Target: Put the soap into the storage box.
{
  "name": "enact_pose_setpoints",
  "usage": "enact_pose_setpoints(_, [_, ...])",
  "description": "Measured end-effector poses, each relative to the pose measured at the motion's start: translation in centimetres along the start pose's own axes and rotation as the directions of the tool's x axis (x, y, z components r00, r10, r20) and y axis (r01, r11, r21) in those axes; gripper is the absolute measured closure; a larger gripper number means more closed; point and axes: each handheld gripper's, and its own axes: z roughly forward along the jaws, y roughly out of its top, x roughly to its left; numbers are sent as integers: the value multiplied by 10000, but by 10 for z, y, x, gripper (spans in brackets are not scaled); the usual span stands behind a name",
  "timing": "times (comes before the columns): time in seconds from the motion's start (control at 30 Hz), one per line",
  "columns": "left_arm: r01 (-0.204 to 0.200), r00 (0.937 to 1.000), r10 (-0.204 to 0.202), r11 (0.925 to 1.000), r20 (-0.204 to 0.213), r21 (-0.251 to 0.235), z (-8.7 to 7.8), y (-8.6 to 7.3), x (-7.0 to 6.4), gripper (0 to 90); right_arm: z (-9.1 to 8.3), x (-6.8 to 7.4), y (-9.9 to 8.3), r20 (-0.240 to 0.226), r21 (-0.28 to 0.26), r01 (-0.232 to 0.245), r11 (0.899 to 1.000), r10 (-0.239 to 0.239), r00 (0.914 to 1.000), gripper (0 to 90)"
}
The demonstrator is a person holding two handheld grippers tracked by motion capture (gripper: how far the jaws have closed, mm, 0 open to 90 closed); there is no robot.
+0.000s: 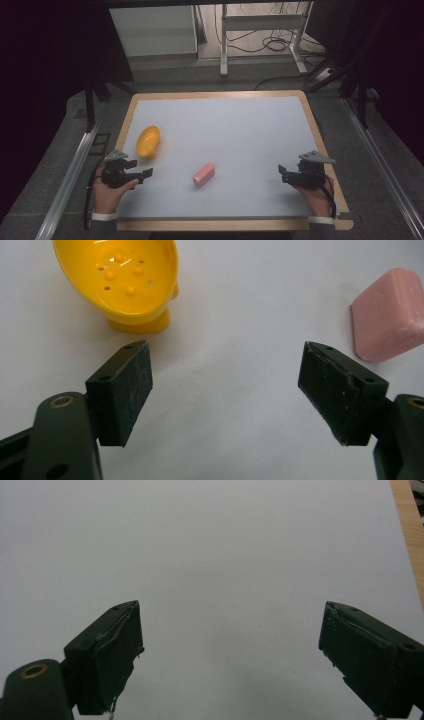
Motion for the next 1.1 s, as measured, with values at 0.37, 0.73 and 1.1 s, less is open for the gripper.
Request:
enact_pose_setpoints(0.37, [-158,9999,158,9999,60,49,0,-1,-1,223,-7,-1,0,18,-149,37,9999,-37,10000,109])
enact_pose_setpoints(0.73, [-105,9998,107,9999,-170,119,-1,-1,-3,224,-2,-6,-6,-44,5,-37,10000,37,10000,109])
enact_pose_setpoints(1.1, [-195,9997,197,9997,-111,114,-5,8,-14,221,-6,-8,-7,-137,-48,91,9999,-91,9999,109])
